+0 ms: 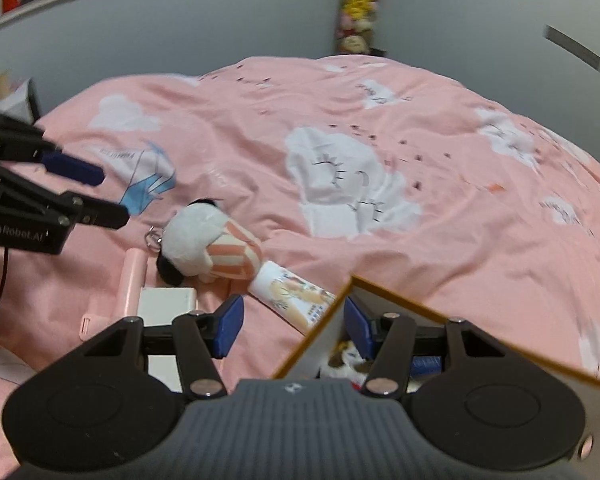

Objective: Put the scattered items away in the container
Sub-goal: 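Withdraw both grippers and move toward the striped-hat plush and lotion tube, then grasp the striped-hat white plush with the left gripper while the right gripper approaches the lotion tube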

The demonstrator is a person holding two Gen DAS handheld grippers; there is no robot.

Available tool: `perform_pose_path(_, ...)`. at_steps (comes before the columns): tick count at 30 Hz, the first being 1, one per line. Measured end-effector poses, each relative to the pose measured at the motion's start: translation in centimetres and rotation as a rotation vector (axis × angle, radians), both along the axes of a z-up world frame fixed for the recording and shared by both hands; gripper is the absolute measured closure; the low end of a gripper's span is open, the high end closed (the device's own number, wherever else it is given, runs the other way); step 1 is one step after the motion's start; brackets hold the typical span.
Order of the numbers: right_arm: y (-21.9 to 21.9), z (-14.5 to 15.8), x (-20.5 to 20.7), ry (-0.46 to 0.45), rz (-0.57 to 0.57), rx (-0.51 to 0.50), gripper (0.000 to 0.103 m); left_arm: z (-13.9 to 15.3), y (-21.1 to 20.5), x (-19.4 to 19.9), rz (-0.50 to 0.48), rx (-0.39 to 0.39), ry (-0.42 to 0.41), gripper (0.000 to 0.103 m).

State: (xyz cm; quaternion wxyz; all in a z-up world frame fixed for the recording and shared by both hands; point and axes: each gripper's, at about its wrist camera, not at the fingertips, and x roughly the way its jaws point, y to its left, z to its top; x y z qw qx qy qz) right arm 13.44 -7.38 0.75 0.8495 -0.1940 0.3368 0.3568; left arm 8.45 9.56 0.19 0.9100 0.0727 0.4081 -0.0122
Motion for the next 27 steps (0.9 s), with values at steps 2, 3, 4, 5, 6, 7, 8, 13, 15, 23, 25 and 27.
perform_pose_path(2,1.0,-0.3,0.6,0.005,0.043,-0.027,0.044,-0.3,0.3,0.4,-0.031,0.01,0.004,0.044)
perform_pose_path(3,1.4,-0.5,0.9,0.01,0.063,-0.041,0.044,-0.5,0.2,0.6,-0.053,0.023,0.006,0.044)
perform_pose_path(4,1.9,-0.7,1.2,0.014,0.083,-0.055,0.045,-0.7,0.0,0.8,-0.078,0.043,0.008,0.044)
perform_pose_path(5,2.4,-0.9,1.7,0.019,0.106,-0.073,0.046,-0.9,-0.3,1.1,-0.105,0.073,0.01,0.044)
perform_pose_path(6,2.8,-1.2,2.1,0.025,0.131,-0.094,0.046,-1.2,-0.5,1.3,-0.129,0.099,0.01,0.044)
perform_pose_path(7,3.2,-1.5,2.5,0.028,0.155,-0.115,0.047,-1.6,-0.9,1.5,-0.164,0.133,0.011,0.044)
perform_pose_path(8,3.5,-1.7,2.9,0.028,0.173,-0.135,0.048,-1.9,-1.3,1.7,-0.195,0.162,0.014,0.044)
perform_pose_path(13,4.8,-2.3,6.3,0.081,0.227,-0.213,0.049,-4.2,-2.6,3.1,-0.334,0.258,0.047,0.044)
perform_pose_path(15,5.0,-2.7,7.9,0.131,0.231,-0.231,0.049,-5.2,-3.1,3.7,-0.384,0.293,0.057,0.044)
perform_pose_path(23,6.0,-5.0,13.8,0.355,0.129,-0.29,0.045,-9.4,-6.1,5.1,-0.586,0.537,0.073,0.041)
perform_pose_path(25,6.0,-5.7,15.1,0.412,0.104,-0.299,0.043,-10.4,-6.7,5.2,-0.614,0.588,0.075,0.041)
perform_pose_path(27,6.1,-6.6,16.4,0.463,0.085,-0.322,0.04,-11.5,-7.0,5.6,-0.618,0.635,0.082,0.041)
